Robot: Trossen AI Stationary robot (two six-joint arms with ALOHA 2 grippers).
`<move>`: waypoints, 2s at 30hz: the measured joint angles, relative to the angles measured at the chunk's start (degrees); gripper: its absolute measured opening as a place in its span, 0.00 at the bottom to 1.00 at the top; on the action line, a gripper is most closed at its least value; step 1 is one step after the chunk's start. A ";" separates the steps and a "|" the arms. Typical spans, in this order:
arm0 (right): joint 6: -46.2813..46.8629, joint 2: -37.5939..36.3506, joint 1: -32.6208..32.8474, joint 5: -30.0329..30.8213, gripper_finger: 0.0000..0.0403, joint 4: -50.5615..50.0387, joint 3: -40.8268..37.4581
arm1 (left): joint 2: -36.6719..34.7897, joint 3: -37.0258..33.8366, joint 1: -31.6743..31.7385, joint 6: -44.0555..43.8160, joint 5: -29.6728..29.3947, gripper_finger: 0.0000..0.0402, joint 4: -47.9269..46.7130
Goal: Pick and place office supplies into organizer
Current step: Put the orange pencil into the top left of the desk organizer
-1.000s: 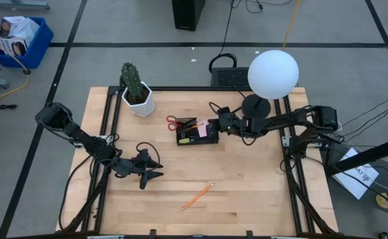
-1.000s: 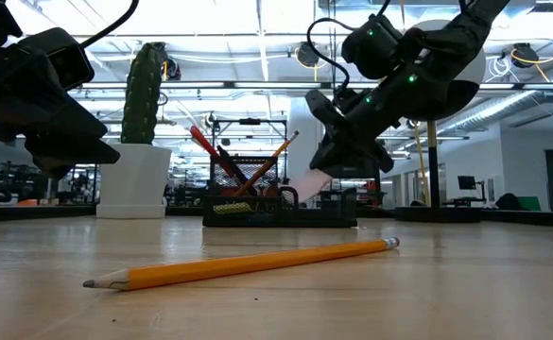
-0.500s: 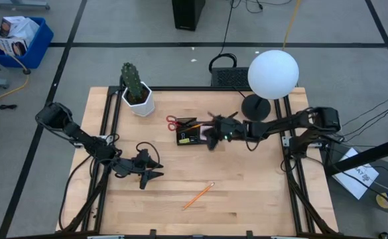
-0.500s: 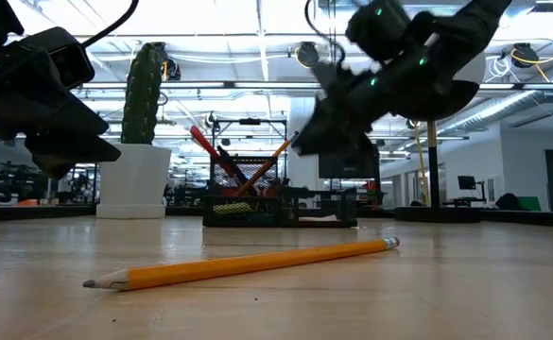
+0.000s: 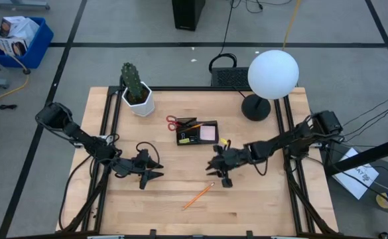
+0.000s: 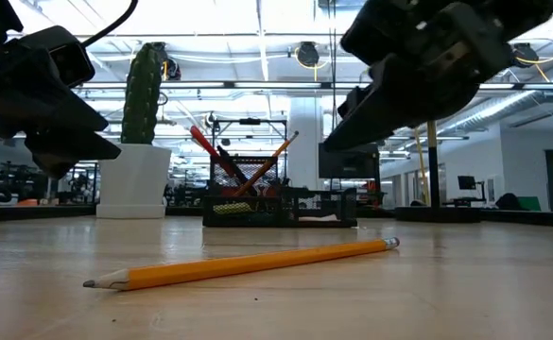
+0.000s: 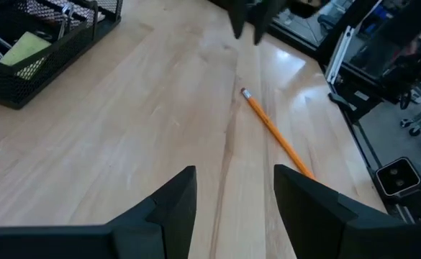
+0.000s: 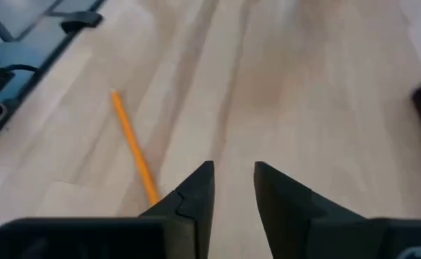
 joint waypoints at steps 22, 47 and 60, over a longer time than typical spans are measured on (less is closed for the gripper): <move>-4.15 15.04 9.09 7.21 0.43 24.44 -9.11 | 0.00 0.00 -0.02 -2.97 -0.31 0.47 10.34; 2.54 19.54 10.03 9.33 0.03 28.58 -12.52 | 0.00 0.00 0.69 -4.83 -0.86 0.47 11.56; -3.40 13.23 9.82 14.60 0.01 29.51 -11.17 | 0.00 3.89 6.96 -8.99 13.52 0.47 5.74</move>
